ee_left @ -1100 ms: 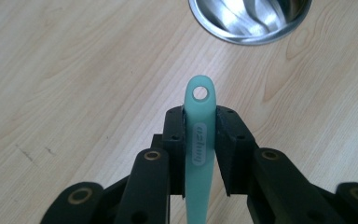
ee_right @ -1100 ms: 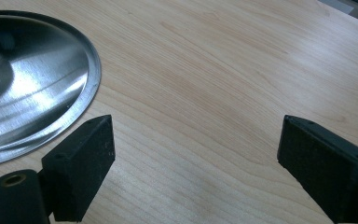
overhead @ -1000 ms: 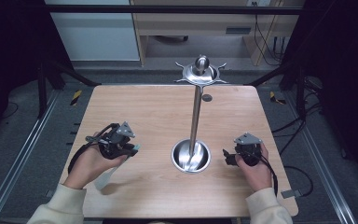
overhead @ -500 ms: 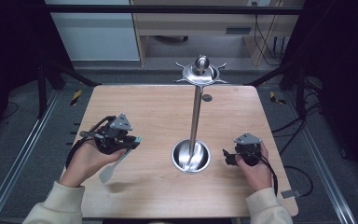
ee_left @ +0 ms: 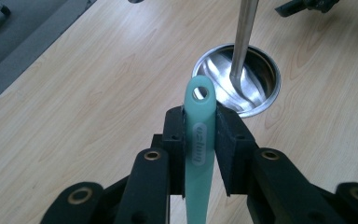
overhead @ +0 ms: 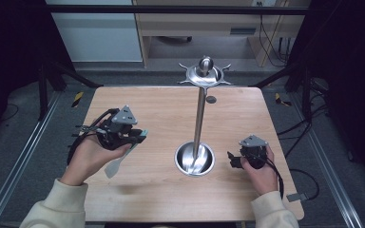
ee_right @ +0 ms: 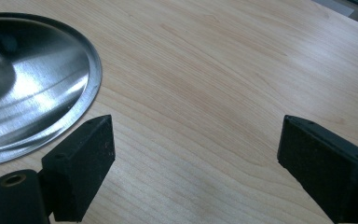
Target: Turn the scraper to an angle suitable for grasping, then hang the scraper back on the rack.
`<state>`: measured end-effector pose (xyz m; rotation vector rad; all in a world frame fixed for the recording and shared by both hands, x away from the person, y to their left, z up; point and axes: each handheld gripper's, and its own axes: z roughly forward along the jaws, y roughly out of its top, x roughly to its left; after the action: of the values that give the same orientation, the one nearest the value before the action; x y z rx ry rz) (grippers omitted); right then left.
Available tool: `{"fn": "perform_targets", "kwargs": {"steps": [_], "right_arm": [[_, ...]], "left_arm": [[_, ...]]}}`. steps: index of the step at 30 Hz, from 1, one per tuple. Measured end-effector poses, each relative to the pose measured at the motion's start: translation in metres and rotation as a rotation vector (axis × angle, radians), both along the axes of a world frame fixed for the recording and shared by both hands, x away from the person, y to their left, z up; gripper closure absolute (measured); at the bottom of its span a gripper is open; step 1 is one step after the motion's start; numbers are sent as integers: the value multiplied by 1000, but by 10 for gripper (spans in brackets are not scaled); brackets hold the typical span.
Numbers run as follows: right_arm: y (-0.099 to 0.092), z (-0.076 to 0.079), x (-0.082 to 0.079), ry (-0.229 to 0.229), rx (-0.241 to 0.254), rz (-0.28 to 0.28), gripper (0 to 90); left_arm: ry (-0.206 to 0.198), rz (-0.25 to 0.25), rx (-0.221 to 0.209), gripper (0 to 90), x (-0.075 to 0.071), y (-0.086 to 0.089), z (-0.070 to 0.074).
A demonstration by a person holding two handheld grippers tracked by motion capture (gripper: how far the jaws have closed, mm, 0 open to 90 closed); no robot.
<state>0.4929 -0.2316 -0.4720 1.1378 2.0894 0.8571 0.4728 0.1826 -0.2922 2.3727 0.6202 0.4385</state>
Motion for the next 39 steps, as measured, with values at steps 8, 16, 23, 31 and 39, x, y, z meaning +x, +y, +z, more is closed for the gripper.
{"fn": "perform_targets", "kwargs": {"steps": [8, 16, 23, 31, 39], "right_arm": [[0, 0, 0, -1, 0, 5, 112], [0, 0, -1, -4, -4, 4, 111], [0, 0, 0, -2, -1, 1, 112], [-2, 1, 0, -5, -6, -3, 115], [-1, 1, 0, -5, -8, -2, 117]], "left_arm": [[-29, 5, -87, 746, -11, 3, 15], [-38, -12, -119, 746, -16, 0, 20], [-51, -15, -142, 746, -18, -3, 25], [-74, -7, -193, 746, -21, -5, 34], [-73, -34, -225, 746, -24, -9, 42]]}}
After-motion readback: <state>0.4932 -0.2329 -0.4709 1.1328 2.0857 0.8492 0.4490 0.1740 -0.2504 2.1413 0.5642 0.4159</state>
